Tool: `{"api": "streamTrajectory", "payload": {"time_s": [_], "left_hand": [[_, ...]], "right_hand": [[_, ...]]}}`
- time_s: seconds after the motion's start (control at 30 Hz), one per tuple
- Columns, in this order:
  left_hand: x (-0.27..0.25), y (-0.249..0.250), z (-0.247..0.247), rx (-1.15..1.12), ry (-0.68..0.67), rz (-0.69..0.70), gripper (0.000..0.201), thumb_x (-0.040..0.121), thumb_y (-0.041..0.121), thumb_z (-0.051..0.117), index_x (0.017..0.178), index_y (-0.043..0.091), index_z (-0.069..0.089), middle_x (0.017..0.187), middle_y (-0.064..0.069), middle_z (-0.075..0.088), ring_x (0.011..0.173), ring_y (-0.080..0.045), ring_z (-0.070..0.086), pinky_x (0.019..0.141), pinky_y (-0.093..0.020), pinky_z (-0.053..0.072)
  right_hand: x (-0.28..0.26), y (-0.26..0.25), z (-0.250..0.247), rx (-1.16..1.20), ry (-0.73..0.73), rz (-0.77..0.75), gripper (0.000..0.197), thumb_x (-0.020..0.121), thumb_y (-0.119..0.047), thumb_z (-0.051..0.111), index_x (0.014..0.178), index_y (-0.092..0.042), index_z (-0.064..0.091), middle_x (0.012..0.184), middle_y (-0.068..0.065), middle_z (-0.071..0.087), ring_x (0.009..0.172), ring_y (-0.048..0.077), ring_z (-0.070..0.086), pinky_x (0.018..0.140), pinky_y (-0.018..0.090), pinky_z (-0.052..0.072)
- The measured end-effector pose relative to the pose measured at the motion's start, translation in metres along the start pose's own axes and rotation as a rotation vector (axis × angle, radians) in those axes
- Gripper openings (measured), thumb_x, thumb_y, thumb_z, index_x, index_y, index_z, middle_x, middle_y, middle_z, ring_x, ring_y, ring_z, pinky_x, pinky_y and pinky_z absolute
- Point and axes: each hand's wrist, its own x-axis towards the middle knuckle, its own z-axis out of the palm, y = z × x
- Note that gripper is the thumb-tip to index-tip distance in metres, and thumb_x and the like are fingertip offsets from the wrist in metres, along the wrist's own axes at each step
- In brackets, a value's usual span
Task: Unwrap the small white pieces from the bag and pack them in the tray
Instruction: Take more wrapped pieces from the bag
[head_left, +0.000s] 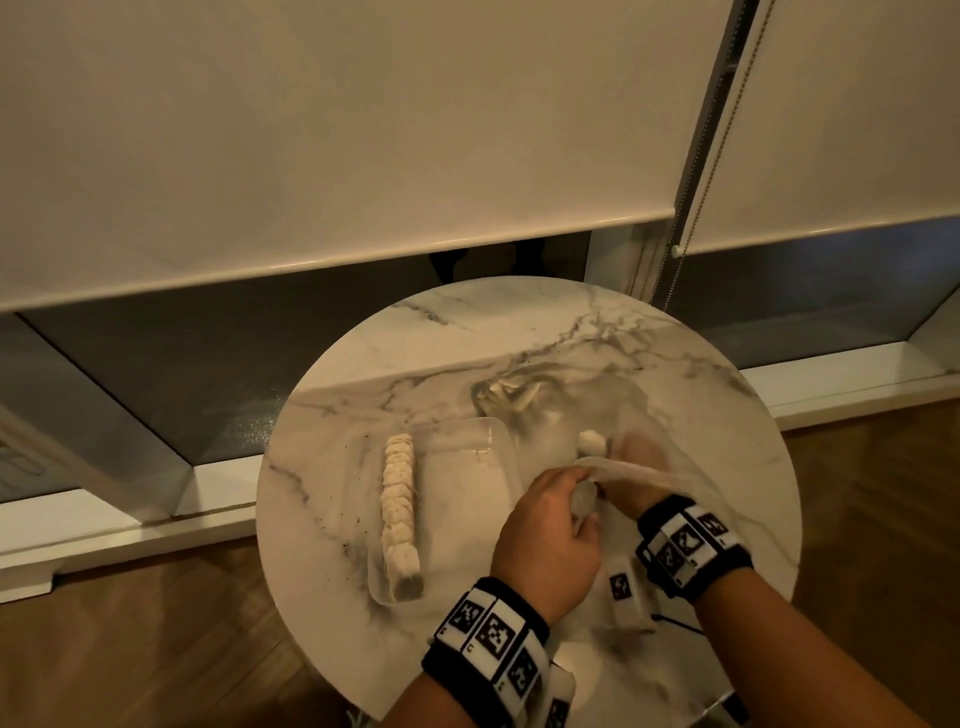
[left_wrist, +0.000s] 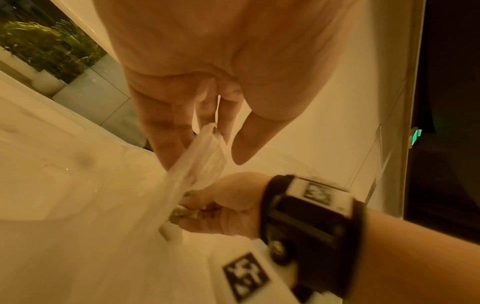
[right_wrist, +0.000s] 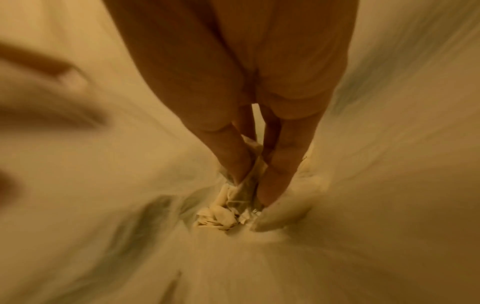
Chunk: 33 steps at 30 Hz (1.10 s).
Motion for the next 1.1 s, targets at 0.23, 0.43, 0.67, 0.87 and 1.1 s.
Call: {"api": "streamTrajectory", "payload": {"time_s": [0.23,0.43,0.67,0.87,1.1], "left_hand": [[0.014,-0.004,-0.006,0.059,-0.202,-0.358,0.054,0.096,0.044,0.049,0.148,0.03,0.044,0.143,-0.004,0.055,0.128,-0.024,0.053,0.107,-0.034,0.044],[0.033,0.001,0.003,-0.149,-0.365,-0.539,0.065,0.101,0.057,0.021,0.147,0.018,0.045,0.152,-0.011,0.046,0.136,-0.034,0.047,0.114,-0.042,0.037],[0.075,-0.027,0.04,-0.308,-0.467,-0.767,0.137,0.034,0.107,0.011,0.151,0.04,0.034,0.153,-0.01,0.046,0.126,-0.039,0.056,0.097,-0.055,0.052],[0.1,-0.042,0.044,-0.572,-0.418,-0.668,0.113,0.063,0.102,0.021,0.149,0.033,0.043,0.151,-0.007,0.049,0.135,-0.028,0.05,0.113,-0.049,0.037],[0.075,-0.005,-0.006,-0.418,-0.106,-0.452,0.051,0.102,0.056,0.035,0.125,0.02,0.064,0.136,-0.003,0.06,0.125,-0.022,0.054,0.107,-0.042,0.041]], "right_hand": [[-0.077,0.009,-0.024,0.122,-0.034,0.022,0.021,0.076,-0.015,0.084,0.059,-0.01,0.071,0.059,0.006,0.069,0.059,0.024,0.069,0.061,0.052,0.06],[-0.103,0.011,-0.042,0.158,-0.121,0.023,0.014,0.082,-0.008,0.08,0.084,0.004,0.074,0.074,0.02,0.073,0.065,0.021,0.073,0.061,0.036,0.062],[-0.103,0.006,-0.063,0.295,-0.143,0.037,0.012,0.082,-0.002,0.078,0.093,-0.003,0.077,0.086,0.019,0.075,0.081,0.03,0.075,0.072,0.04,0.063],[-0.101,0.001,-0.076,0.49,-0.119,0.015,0.021,0.081,0.004,0.075,0.1,-0.004,0.076,0.092,0.016,0.077,0.084,0.028,0.075,0.07,0.035,0.061],[-0.109,-0.021,-0.094,0.664,-0.178,-0.026,0.029,0.077,0.002,0.071,0.106,0.002,0.073,0.098,0.021,0.075,0.088,0.03,0.074,0.068,0.031,0.061]]}}
